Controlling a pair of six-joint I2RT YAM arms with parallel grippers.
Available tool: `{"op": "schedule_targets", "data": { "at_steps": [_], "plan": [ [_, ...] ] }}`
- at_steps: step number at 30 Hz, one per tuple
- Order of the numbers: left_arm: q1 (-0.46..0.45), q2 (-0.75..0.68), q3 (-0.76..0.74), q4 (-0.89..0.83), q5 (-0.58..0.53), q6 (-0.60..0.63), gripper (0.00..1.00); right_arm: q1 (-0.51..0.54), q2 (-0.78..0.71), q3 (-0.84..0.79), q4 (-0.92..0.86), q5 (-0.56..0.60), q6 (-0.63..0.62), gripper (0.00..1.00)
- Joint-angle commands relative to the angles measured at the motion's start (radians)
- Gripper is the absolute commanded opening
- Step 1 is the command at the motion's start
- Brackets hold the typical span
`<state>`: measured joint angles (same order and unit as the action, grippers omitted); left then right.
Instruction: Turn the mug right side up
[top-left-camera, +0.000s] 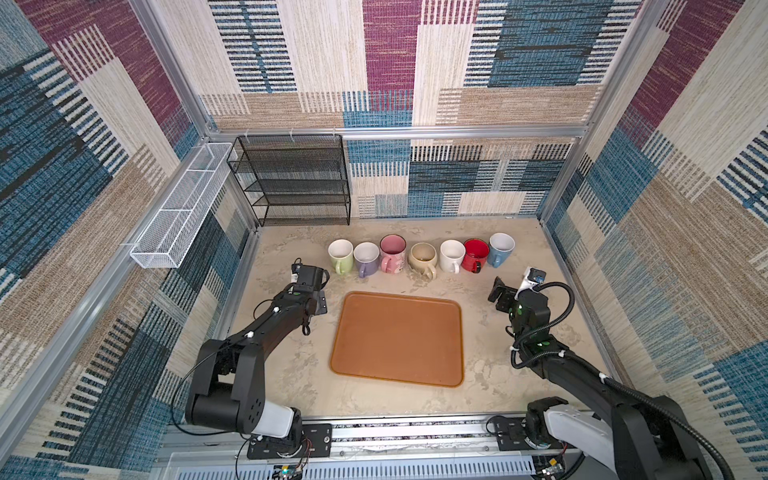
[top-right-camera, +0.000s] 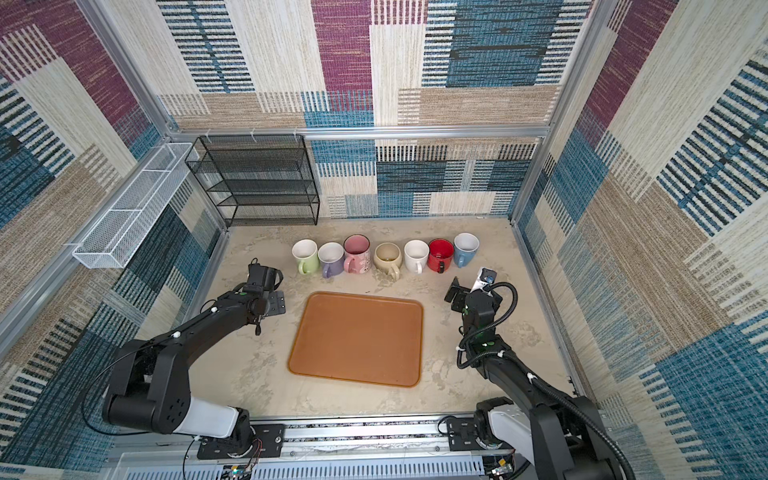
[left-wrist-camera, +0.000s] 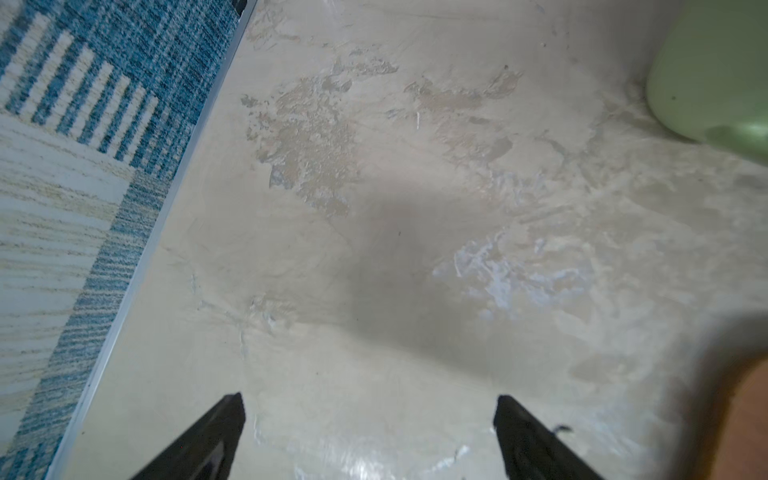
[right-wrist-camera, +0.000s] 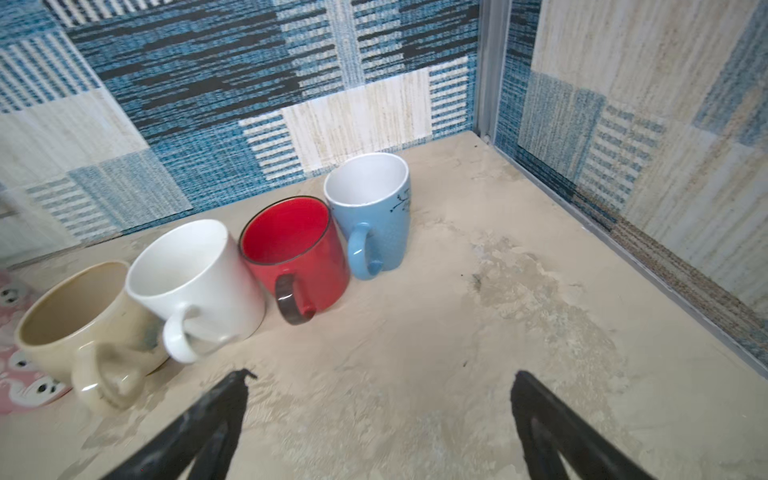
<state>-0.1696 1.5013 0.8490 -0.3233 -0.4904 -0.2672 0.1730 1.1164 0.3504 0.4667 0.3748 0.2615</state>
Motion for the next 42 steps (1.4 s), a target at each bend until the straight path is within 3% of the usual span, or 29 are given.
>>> {"op": "schedule_targets", "data": {
  "at_steps": [1,5,13,16,19,22,26,29,32,35,39,42],
  "plan": [
    [0.022,0.025,-0.008,0.158,-0.004,0.108,0.99,-0.03,0.078,0.045,0.094,0.007,0.007,0.99],
    [0.087,0.026,-0.061,0.338,0.116,0.118,0.99,-0.075,0.2,0.127,0.087,-0.01,-0.029,0.99],
    [0.139,0.069,-0.169,0.704,0.196,0.235,0.99,-0.122,0.374,0.14,0.235,0.055,-0.116,0.99],
    [0.171,0.064,-0.186,0.718,0.244,0.209,0.99,-0.124,0.413,0.105,0.356,0.082,-0.148,0.99],
    [0.171,0.024,-0.257,0.813,0.249,0.214,0.99,-0.125,0.407,0.036,0.486,0.086,-0.162,0.99],
    [0.165,-0.026,-0.424,1.087,0.213,0.211,0.99,-0.121,0.341,-0.095,0.659,0.067,-0.175,0.99],
    [0.157,-0.044,-0.47,1.151,0.213,0.219,0.99,-0.122,0.282,-0.246,0.882,0.052,-0.181,0.99],
    [0.154,-0.049,-0.552,1.267,0.288,0.237,0.99,-0.121,0.277,-0.273,0.925,0.039,-0.185,0.99],
    [0.128,0.071,-0.643,1.607,0.271,0.287,0.99,-0.121,0.295,-0.307,1.014,-0.054,-0.231,1.0],
    [0.127,0.001,-0.584,1.397,0.253,0.263,0.99,-0.12,0.334,-0.391,1.215,-0.113,-0.259,1.0],
    [0.13,0.037,-0.483,1.27,0.295,0.288,0.99,-0.119,0.36,-0.359,1.171,-0.209,-0.295,1.0],
    [0.163,0.04,-0.424,1.148,0.389,0.28,0.99,-0.117,0.482,-0.347,1.303,-0.229,-0.31,1.0]
  ]
}}
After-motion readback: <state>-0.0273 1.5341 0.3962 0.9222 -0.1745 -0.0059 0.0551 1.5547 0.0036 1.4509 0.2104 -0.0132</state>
